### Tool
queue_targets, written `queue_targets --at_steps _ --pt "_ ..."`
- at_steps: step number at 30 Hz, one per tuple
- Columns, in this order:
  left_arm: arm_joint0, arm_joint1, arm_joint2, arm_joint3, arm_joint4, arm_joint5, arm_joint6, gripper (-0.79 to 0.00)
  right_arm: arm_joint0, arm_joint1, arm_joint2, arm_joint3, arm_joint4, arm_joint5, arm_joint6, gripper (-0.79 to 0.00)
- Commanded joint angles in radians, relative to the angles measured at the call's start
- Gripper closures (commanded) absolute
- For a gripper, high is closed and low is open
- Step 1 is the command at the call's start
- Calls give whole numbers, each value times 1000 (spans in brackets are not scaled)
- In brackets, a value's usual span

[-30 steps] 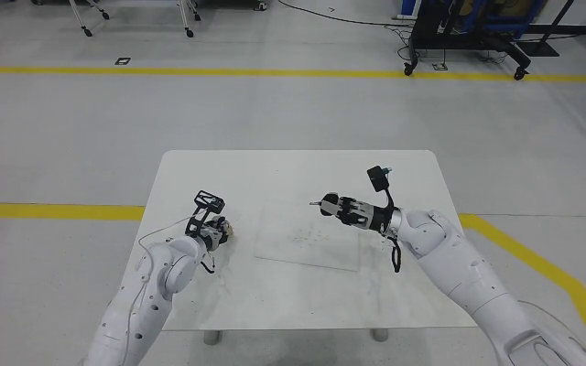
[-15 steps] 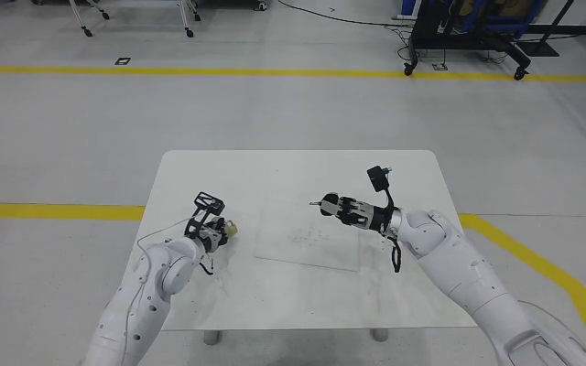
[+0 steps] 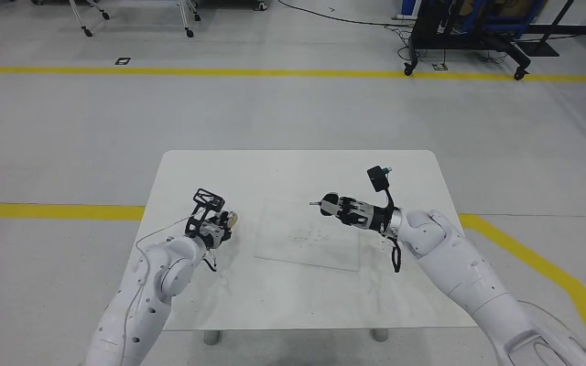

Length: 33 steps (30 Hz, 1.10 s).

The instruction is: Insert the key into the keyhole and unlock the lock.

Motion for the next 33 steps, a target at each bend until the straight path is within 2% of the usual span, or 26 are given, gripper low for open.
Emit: queue_targets --at_steps 1,4,7,10,13,17,23,26,33 --pt "7 1 -33 13 -87 -60 75 0 0 0 0 0 0 0 0 0" --pt "10 3 -70 57 -254 -235 169 0 0 0 0 0 0 0 0 0" --pt "-8 4 -83 132 -427 -449 202 0 0 0 0 0 0 0 0 0" --pt "-46 5 -69 228 -590 -645 178 0 0 0 0 0 0 0 0 0" --pt "-98 6 -36 323 -738 -795 118 0 0 0 0 0 0 0 0 0" --pt "-159 10 11 375 -889 -796 27 0 0 0 0 0 0 0 0 0" --pt "-220 13 69 422 -1083 -796 -88 0 -5 -15 -30 -63 -60 111 -7 0" --pt "-265 15 95 468 -1077 -796 -168 0 17 -30 -59 -57 -38 148 8 0" --pt "-263 15 96 465 -1078 -791 -166 0 23 -34 -64 -54 -26 156 8 0"
